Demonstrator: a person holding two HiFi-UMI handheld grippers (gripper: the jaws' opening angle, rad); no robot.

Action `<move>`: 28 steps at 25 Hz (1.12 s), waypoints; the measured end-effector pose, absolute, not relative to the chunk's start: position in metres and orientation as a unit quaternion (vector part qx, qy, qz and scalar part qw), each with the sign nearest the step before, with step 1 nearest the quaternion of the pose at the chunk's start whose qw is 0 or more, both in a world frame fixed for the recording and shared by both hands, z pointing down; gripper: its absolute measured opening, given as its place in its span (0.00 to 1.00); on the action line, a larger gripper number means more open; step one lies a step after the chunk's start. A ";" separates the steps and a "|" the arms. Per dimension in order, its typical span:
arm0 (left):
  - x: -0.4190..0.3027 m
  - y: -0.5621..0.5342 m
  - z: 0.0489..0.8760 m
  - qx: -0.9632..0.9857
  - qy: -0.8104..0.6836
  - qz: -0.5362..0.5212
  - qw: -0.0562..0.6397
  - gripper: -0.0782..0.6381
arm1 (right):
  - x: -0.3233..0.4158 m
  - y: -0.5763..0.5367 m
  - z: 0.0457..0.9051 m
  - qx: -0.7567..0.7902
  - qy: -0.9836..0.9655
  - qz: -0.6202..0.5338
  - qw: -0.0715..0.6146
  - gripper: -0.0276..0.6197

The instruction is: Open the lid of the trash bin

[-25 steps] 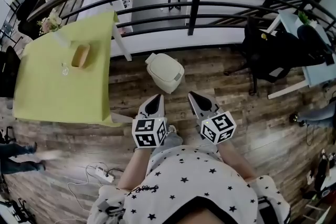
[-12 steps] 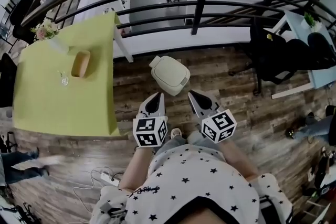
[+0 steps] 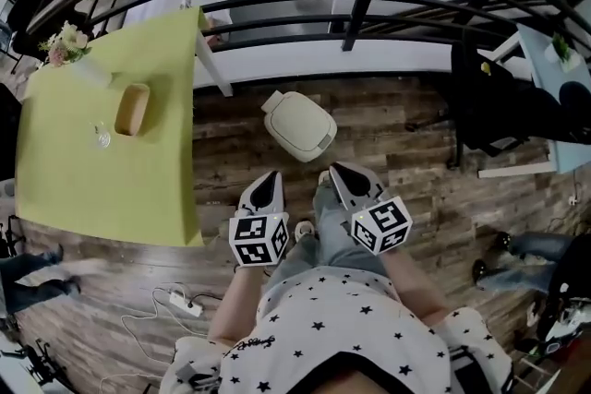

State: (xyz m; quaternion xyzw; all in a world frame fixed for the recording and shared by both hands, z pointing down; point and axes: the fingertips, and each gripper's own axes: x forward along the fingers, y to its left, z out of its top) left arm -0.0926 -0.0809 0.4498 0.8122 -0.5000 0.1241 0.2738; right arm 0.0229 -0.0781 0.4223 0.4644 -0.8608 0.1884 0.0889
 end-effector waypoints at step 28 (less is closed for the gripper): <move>-0.067 -0.171 0.603 0.747 -0.534 0.186 0.351 0.12 | 0.067 -0.203 0.651 0.415 -0.846 0.234 0.240 0.03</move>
